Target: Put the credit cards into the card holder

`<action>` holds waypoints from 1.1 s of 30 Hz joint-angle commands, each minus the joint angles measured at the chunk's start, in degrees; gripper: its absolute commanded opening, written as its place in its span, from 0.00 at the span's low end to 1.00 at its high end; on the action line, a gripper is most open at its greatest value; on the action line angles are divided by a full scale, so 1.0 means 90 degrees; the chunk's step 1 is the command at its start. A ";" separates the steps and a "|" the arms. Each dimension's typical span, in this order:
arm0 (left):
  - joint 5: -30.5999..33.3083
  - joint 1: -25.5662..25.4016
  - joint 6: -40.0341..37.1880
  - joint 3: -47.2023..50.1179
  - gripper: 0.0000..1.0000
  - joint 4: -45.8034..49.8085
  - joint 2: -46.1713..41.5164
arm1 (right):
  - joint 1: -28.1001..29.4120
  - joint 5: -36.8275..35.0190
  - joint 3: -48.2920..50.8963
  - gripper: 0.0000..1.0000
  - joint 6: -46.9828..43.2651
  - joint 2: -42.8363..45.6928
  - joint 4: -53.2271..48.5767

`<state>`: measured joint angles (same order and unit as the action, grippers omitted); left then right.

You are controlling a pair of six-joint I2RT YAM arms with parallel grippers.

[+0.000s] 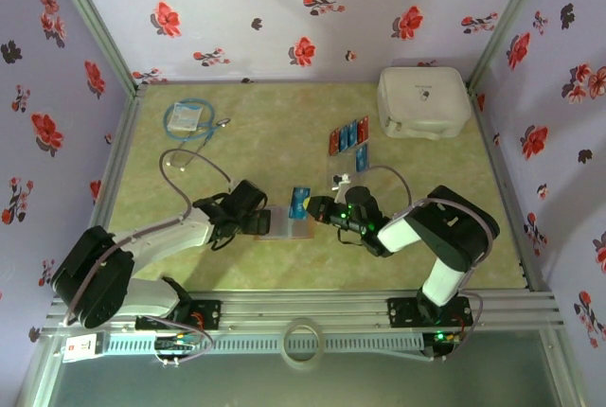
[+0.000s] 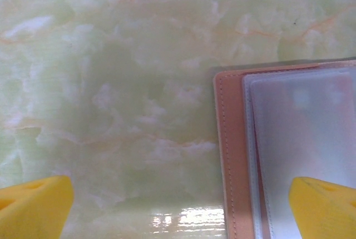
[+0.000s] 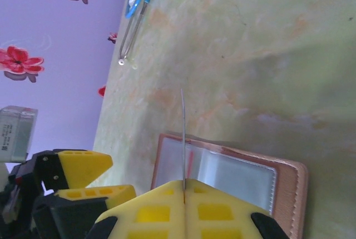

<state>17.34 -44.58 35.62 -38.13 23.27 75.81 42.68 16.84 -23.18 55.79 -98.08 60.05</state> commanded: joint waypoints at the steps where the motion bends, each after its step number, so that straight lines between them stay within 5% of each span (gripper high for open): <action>1: 0.0088 -0.0106 0.0124 -0.0051 1.00 -0.0165 0.0102 | 0.0063 0.0102 0.0077 0.00 0.0129 -0.0100 0.0486; 33: 0.0417 -0.0233 0.0466 0.0008 1.00 0.0018 0.0715 | 0.0253 0.0358 -0.0154 0.00 0.0402 -0.0870 0.1037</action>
<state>19.09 -46.30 38.70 -38.11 21.30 81.54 44.38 19.35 -23.38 58.39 -104.88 66.22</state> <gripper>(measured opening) 0.997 0.045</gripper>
